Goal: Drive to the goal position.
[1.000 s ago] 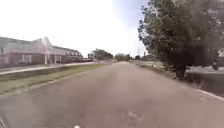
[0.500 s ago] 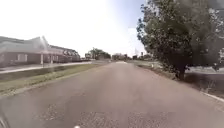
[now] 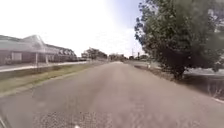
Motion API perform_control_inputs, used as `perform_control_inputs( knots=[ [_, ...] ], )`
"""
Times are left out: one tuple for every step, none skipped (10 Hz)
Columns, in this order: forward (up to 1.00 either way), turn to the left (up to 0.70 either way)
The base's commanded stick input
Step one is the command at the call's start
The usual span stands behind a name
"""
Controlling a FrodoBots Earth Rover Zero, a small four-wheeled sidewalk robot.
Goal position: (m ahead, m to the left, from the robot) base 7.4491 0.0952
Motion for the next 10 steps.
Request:
perform_control_inputs(
  knots=[
    [1.00,-0.20],
    [1.00,-0.36],
    [1.00,-0.19],
    [1.00,-0.18],
    [1.00,-0.11],
    [1.00,-0.05],
    [1.00,-0.02],
    [1.00,-0.01],
    [1.00,-0.01],
    [1.00,-0.01]
  ],
)
